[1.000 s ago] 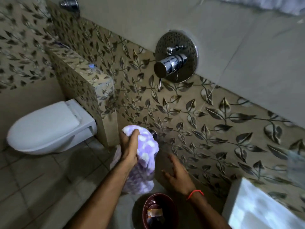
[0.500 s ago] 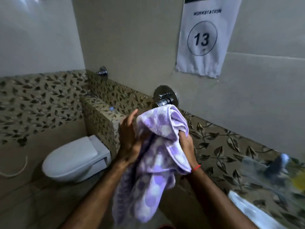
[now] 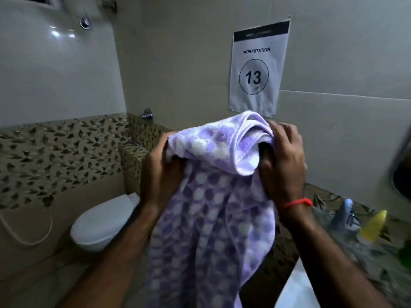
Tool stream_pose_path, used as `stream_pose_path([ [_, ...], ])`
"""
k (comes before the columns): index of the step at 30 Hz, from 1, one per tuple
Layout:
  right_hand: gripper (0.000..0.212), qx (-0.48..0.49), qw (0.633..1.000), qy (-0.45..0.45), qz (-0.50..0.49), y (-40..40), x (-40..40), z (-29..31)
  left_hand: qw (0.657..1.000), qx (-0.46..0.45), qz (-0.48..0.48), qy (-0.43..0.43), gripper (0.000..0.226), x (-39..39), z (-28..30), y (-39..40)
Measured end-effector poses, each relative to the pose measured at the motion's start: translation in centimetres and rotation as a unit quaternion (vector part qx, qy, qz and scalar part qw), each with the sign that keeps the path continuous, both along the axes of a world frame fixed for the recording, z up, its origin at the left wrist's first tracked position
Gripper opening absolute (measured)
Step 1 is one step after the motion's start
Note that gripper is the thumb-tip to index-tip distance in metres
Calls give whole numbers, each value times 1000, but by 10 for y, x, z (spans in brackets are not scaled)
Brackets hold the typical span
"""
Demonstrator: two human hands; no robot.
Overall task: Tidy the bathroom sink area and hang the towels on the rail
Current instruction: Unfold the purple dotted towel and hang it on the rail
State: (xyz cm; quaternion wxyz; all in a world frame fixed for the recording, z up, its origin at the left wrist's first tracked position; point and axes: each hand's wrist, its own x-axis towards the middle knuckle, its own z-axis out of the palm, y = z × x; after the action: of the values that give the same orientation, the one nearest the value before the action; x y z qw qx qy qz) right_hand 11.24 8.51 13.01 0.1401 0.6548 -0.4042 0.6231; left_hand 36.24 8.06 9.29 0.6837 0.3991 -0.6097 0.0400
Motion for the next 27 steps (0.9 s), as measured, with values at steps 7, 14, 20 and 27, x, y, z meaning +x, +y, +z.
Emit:
stream_pose_path([
  [7,24,417,870,264,0,-10,-15,-82,885,431,20,-173,38,21,-86,0],
  [14,15,444,865,-10,235,-30,5,-53,920,384,60,-48,22,9,-54,-11],
  [20,20,482,778,-214,341,-14,36,-50,903,388,-148,111,77,-60,-48,47],
  [27,63,493,792,145,330,17,40,-58,801,393,-267,365,12,-54,-45,21],
])
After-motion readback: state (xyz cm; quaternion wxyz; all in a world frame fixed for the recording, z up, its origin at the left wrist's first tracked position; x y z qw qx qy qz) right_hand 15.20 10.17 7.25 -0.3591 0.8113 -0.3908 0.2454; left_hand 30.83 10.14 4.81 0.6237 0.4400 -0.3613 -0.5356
